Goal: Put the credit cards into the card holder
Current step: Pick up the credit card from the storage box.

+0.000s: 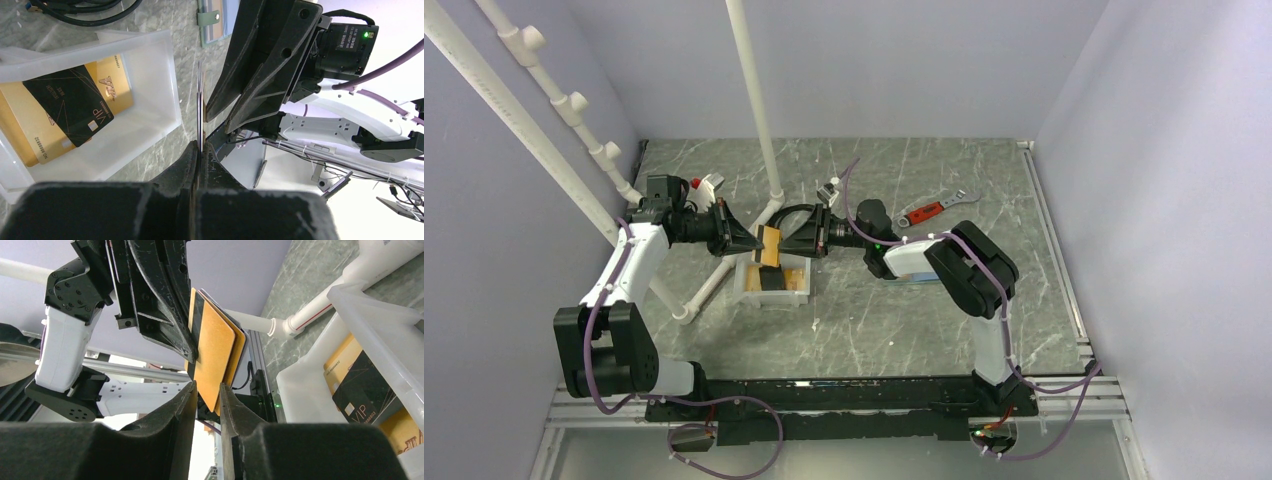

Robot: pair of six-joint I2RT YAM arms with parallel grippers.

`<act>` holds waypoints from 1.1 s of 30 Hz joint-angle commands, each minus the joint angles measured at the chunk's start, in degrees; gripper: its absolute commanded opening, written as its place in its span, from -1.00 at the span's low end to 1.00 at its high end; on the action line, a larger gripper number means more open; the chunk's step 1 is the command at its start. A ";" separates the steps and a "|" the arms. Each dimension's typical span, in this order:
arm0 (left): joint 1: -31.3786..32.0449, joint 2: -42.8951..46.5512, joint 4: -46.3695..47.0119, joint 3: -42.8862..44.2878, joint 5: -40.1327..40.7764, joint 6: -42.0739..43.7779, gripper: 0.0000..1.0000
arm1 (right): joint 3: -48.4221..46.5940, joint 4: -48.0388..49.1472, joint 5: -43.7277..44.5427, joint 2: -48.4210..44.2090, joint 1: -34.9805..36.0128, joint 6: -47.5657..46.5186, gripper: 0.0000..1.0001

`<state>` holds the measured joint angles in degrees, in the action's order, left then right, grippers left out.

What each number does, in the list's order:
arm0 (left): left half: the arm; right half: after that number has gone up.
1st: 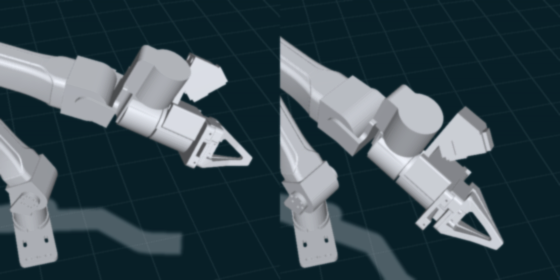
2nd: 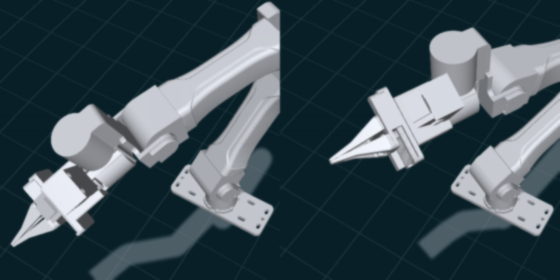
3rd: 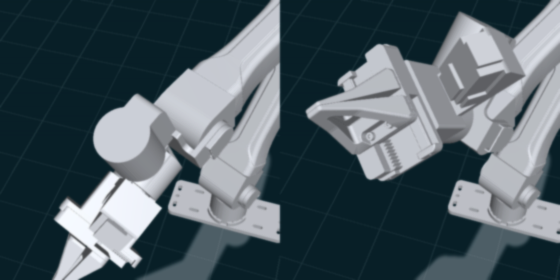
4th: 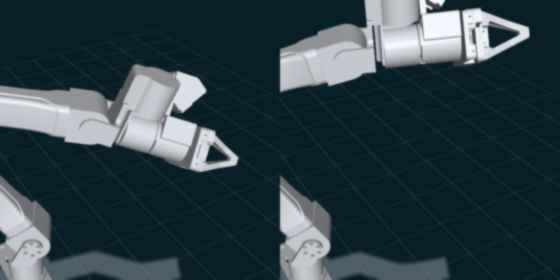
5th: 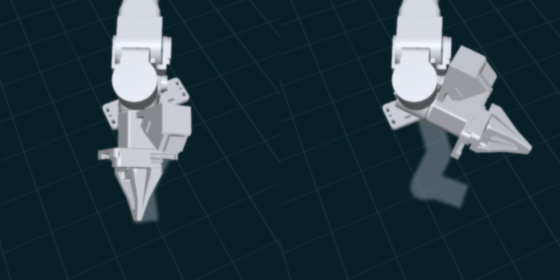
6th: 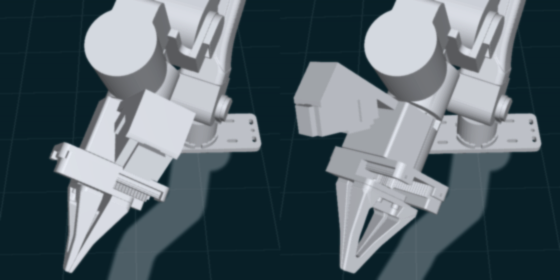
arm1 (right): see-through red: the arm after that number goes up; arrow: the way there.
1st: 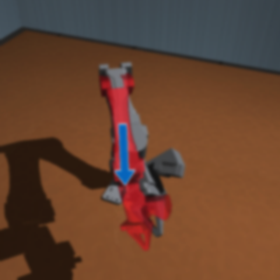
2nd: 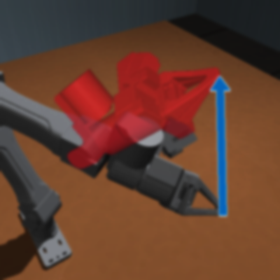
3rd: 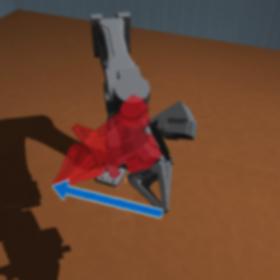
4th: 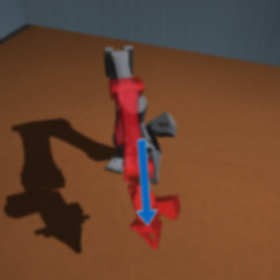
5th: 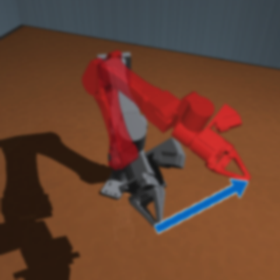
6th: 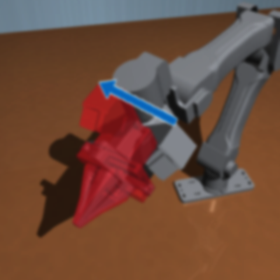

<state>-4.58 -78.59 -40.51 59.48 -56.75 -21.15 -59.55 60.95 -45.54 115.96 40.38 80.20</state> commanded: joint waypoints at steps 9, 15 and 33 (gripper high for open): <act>0.05 2.39 1.53 1.03 -3.35 -0.12 -1.00 | -2.50 4.19 -0.33 1.56 0.63 1.02 -0.45; 0.01 2.54 1.63 0.86 -3.50 -0.22 -1.00 | -3.84 5.43 -0.55 2.78 1.40 2.45 -0.43; 0.01 3.15 2.46 0.63 -4.81 -0.99 -1.00 | -4.26 8.42 0.27 5.72 1.81 5.88 -0.37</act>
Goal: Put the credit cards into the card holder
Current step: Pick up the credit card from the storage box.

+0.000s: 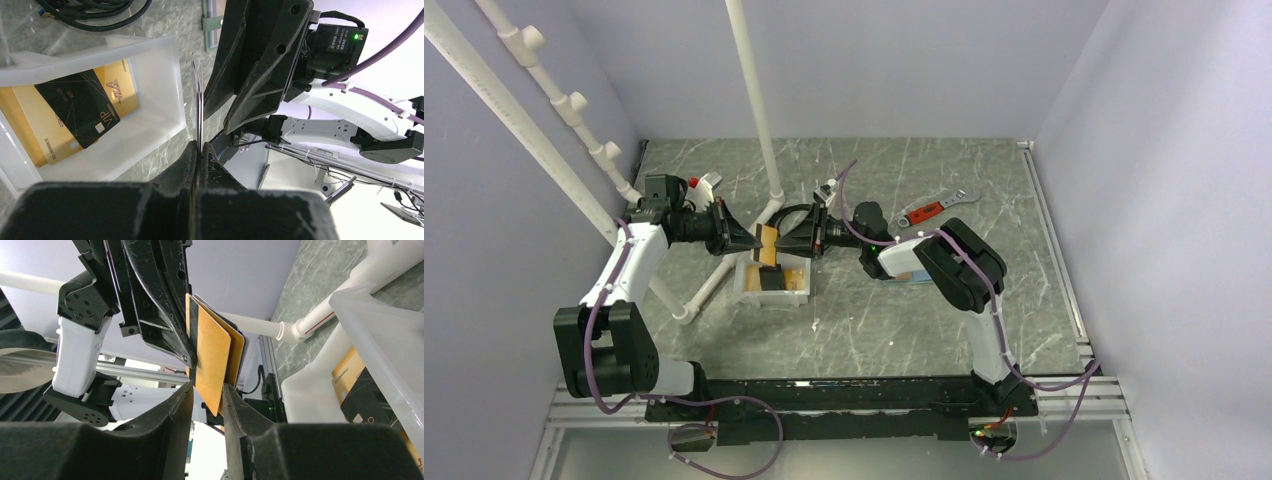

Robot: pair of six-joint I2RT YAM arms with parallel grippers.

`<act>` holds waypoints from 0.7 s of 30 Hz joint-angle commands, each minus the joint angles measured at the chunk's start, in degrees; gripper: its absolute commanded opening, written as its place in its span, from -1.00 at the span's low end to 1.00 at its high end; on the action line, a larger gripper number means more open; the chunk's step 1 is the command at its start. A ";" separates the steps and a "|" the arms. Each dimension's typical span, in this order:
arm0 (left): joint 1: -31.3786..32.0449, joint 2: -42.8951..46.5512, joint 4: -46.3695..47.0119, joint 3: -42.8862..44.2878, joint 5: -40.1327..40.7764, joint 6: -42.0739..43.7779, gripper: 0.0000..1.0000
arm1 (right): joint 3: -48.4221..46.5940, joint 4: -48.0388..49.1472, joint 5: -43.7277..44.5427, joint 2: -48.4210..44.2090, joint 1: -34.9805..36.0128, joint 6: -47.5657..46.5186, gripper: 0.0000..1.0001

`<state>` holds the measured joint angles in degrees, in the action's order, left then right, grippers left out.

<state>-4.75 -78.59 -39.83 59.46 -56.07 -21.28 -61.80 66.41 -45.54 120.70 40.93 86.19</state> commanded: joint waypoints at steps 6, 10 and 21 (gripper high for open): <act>0.21 3.48 2.01 0.75 -5.85 -1.28 -1.00 | -2.67 3.39 0.06 1.80 0.91 0.42 -0.36; 0.18 3.31 1.45 0.49 -5.08 -0.76 -1.00 | -3.50 3.01 -0.02 1.36 0.95 0.30 -0.39; 0.18 2.59 -0.59 -1.49 -1.97 1.39 -1.00 | -2.11 9.54 0.71 4.00 1.35 5.12 -0.89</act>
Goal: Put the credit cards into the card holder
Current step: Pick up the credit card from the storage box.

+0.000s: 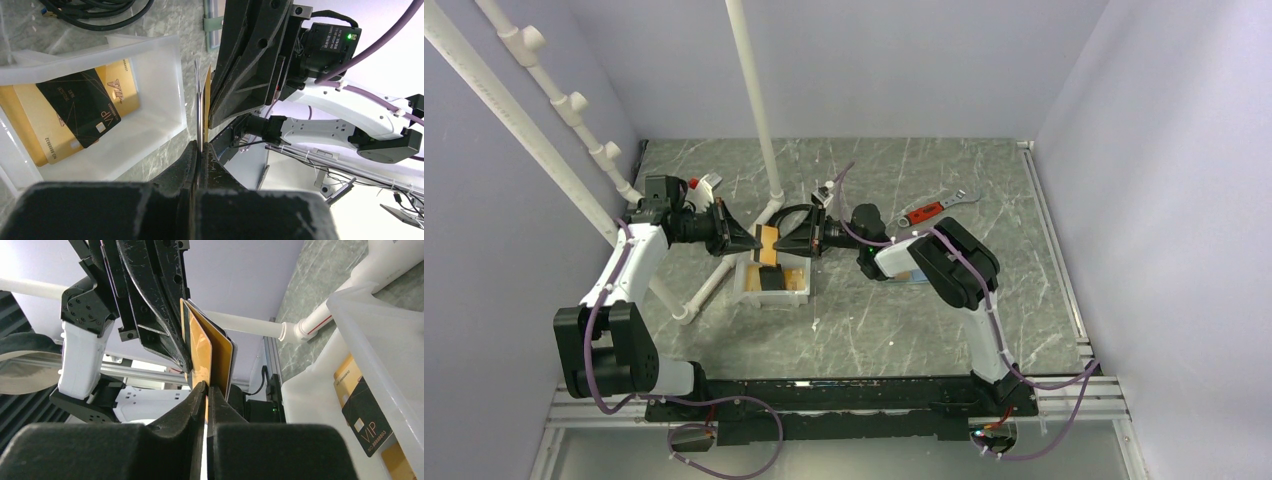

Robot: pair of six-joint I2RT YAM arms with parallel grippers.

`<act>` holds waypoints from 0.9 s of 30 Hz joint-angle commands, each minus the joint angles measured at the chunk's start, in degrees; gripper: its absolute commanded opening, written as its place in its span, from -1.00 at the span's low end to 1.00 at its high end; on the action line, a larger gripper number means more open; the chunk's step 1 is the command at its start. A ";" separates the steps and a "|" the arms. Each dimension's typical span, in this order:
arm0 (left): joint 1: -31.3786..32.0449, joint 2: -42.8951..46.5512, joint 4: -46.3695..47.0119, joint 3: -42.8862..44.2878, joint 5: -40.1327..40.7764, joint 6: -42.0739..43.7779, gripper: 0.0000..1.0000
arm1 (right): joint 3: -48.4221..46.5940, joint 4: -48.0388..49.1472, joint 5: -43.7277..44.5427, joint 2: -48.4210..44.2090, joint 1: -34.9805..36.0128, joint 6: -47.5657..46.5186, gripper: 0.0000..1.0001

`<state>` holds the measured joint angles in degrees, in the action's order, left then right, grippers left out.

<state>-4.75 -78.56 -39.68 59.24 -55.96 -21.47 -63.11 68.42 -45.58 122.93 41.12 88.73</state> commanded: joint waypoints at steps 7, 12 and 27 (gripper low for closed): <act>0.19 2.57 0.39 -3.26 -2.86 1.40 -1.00 | -0.55 11.17 1.23 3.08 1.27 4.55 -0.62; 0.18 2.23 1.43 -3.93 -3.73 0.70 -1.00 | -0.92 10.78 1.75 2.80 1.42 4.55 -0.82; 0.21 -0.14 -2.95 -4.11 4.30 2.17 -0.44 | 4.26 9.93 3.30 2.62 1.24 2.59 -1.00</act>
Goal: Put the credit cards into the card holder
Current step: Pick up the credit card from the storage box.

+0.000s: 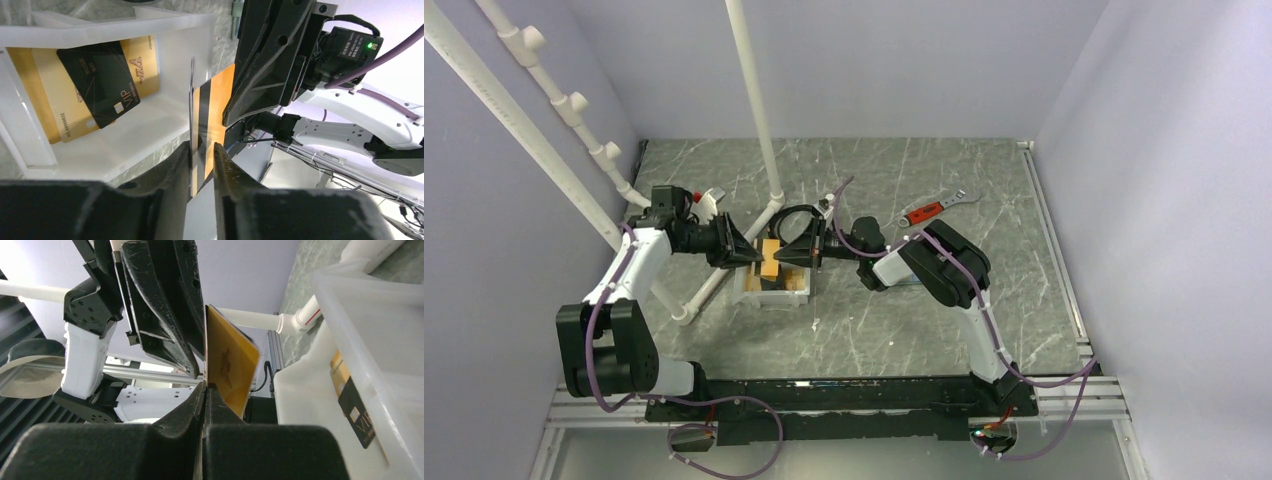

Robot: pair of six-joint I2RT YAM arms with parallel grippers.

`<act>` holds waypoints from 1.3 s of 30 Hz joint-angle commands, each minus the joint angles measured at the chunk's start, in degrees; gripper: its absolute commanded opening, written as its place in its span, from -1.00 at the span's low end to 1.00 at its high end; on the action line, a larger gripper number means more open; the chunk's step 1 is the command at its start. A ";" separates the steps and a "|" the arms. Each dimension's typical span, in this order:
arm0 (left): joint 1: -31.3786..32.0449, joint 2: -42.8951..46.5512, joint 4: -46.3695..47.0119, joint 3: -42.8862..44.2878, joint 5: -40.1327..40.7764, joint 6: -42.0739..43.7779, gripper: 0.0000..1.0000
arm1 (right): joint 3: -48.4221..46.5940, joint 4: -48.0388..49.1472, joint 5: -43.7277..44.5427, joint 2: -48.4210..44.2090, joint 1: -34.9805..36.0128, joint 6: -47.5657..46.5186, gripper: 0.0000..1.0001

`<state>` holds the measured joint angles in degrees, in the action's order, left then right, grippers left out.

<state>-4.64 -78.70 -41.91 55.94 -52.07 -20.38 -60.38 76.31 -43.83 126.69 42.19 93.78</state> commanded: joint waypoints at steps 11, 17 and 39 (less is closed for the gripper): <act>0.12 1.35 -0.90 -1.63 4.40 0.80 0.22 | 5.16 -4.66 0.15 -5.94 -1.97 -9.08 -1.00; 1.29 2.63 -0.97 -0.65 2.57 0.60 0.30 | 4.92 -15.29 -3.27 -12.18 -3.64 -17.82 -1.00; 16.82 2.45 27.58 -2.29 -6.70 -16.73 -0.05 | 15.18 -13.32 -10.95 -27.15 -9.92 -20.33 -1.00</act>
<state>8.84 -74.15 -19.79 52.40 -58.65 -34.54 -46.02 59.55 -53.21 102.80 33.06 74.52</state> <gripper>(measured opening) 0.497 0.008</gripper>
